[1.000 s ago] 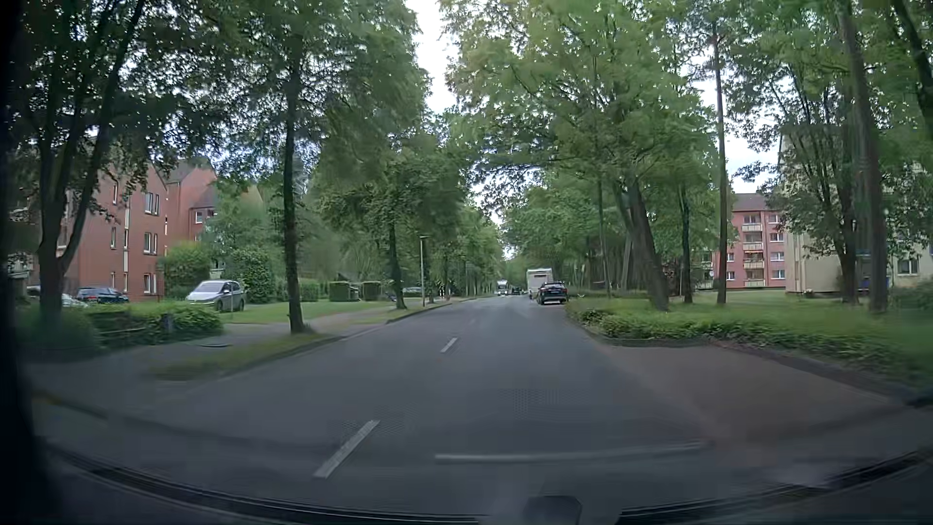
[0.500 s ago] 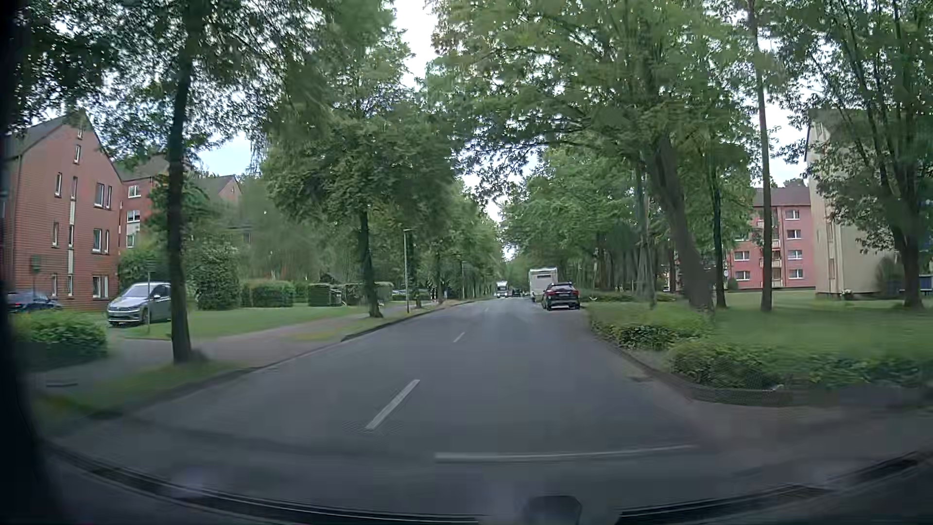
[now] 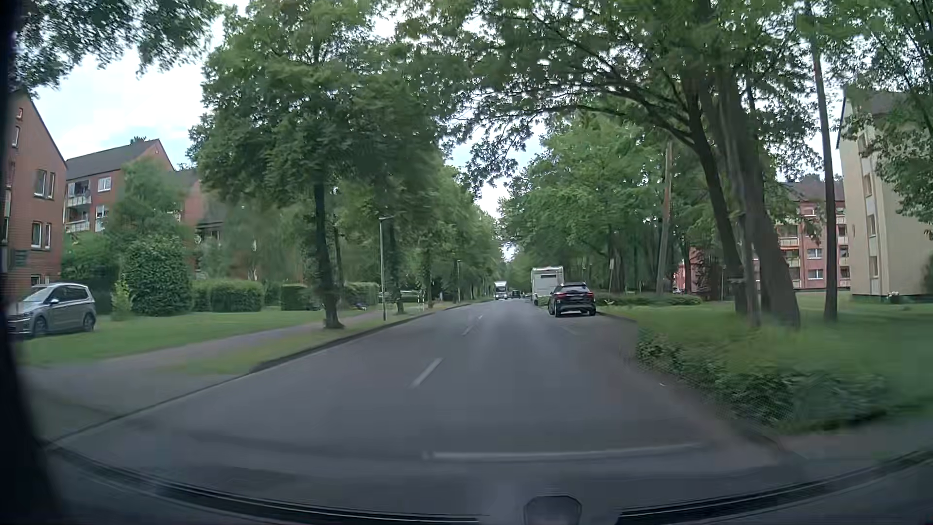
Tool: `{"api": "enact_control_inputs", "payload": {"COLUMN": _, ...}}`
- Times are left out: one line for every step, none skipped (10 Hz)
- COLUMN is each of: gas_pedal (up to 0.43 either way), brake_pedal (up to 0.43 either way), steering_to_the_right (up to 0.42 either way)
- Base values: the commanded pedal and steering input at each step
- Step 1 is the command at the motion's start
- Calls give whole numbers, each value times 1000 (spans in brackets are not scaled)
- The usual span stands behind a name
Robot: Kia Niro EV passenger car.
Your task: Follow the waypoints while adhering to traffic rules and regulations
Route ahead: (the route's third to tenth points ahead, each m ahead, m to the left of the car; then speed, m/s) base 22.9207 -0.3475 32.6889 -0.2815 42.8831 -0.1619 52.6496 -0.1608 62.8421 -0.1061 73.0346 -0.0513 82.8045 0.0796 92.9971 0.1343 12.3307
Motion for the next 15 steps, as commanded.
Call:
{"api": "enact_control_inputs", "payload": {"gas_pedal": 0, "brake_pedal": 6, "steering_to_the_right": 3}}
{"api": "enact_control_inputs", "payload": {"gas_pedal": 0, "brake_pedal": 6, "steering_to_the_right": 3}}
{"api": "enact_control_inputs", "payload": {"gas_pedal": 0, "brake_pedal": 6, "steering_to_the_right": 3}}
{"api": "enact_control_inputs", "payload": {"gas_pedal": 0, "brake_pedal": 6, "steering_to_the_right": 3}}
{"api": "enact_control_inputs", "payload": {"gas_pedal": 0, "brake_pedal": 6, "steering_to_the_right": 3}}
{"api": "enact_control_inputs", "payload": {"gas_pedal": 0, "brake_pedal": 6, "steering_to_the_right": 3}}
{"api": "enact_control_inputs", "payload": {"gas_pedal": 138, "brake_pedal": 6, "steering_to_the_right": 3}}
{"api": "enact_control_inputs", "payload": {"gas_pedal": 150, "brake_pedal": 6, "steering_to_the_right": 3}}
{"api": "enact_control_inputs", "payload": {"gas_pedal": 150, "brake_pedal": 6, "steering_to_the_right": 3}}
{"api": "enact_control_inputs", "payload": {"gas_pedal": 150, "brake_pedal": 6, "steering_to_the_right": 3}}
{"api": "enact_control_inputs", "payload": {"gas_pedal": 150, "brake_pedal": 6, "steering_to_the_right": 3}}
{"api": "enact_control_inputs", "payload": {"gas_pedal": 150, "brake_pedal": 6, "steering_to_the_right": 3}}
{"api": "enact_control_inputs", "payload": {"gas_pedal": 150, "brake_pedal": 6, "steering_to_the_right": 3}}
{"api": "enact_control_inputs", "payload": {"gas_pedal": 150, "brake_pedal": 6, "steering_to_the_right": 3}}
{"api": "enact_control_inputs", "payload": {"gas_pedal": 150, "brake_pedal": 6, "steering_to_the_right": 3}}
